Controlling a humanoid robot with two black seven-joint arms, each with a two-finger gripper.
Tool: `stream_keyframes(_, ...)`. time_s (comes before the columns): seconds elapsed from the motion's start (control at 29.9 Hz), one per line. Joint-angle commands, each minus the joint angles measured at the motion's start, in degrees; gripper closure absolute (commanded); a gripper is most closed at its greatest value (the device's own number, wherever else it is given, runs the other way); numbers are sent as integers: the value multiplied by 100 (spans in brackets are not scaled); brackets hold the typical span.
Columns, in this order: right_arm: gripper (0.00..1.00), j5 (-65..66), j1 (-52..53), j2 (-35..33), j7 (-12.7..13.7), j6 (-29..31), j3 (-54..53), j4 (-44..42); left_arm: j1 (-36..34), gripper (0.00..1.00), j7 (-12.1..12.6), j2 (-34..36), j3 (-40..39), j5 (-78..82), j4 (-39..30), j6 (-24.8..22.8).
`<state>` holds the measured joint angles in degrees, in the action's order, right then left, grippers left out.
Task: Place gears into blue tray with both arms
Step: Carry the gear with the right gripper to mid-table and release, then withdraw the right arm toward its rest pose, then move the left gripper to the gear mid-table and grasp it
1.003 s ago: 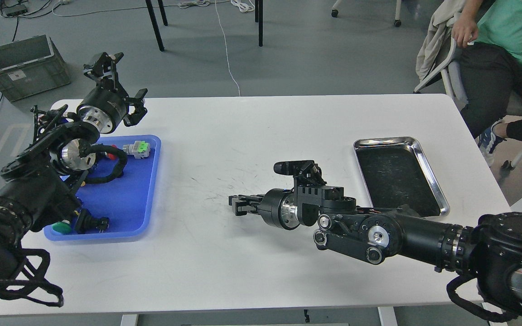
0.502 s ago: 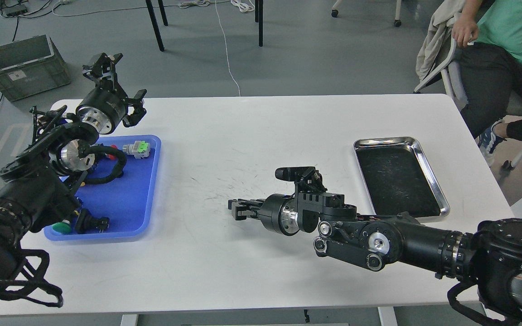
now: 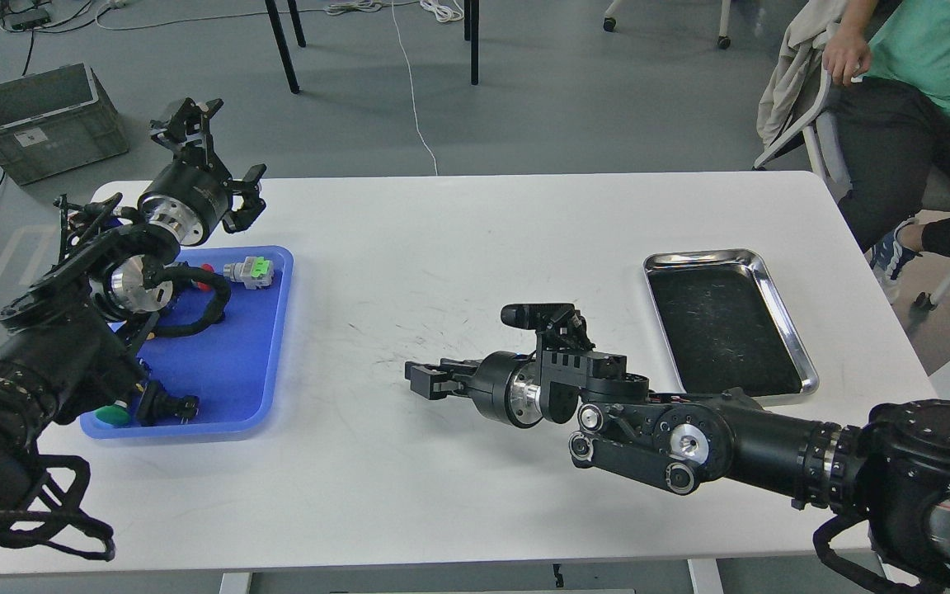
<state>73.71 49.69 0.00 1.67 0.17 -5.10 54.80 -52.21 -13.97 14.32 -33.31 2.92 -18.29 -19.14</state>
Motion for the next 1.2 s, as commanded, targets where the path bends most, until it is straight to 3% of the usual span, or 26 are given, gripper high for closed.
stream_keyframes(0.0,5,-50,6,0,0,-25,-603,-48,-44,2,9,19,0,103,1,7)
stream_keyframes(0.33,5,-146,-3,0,0,-8,-3406,-286,-640,2,96,150,52,1200,-52,218)
stream_keyframes(0.5,5,-1654,-65,-192,0,1,-4296,-268,-861,2,88,159,561,1702,-270,323)
stream_keyframes(0.64,5,-3579,-65,-1246,-61,19,-4438,-286,-923,2,123,483,957,2044,-1271,393)
stream_keyframes(0.74,5,-4994,-170,-2055,-236,123,-4473,-443,-923,2,167,870,1291,2790,-2456,613)
stream_keyframes(0.8,5,-5943,-275,-2442,-263,491,-4482,-767,-879,2,359,1195,1423,3291,-3308,683)
stream_keyframes(0.9,5,-7105,-416,-2803,-263,1177,-4482,-1391,-835,2,571,1652,1704,4187,-4312,701)
stream_keyframes(1.0,5,-7967,-443,-2883,-255,1915,-4482,-2225,-826,2,580,2144,2125,5381,-5191,727)
stream_keyframes(1.17,5,-8548,-495,-2822,-255,2426,-4491,-2913,-704,2,597,2497,2557,7254,-6133,938)
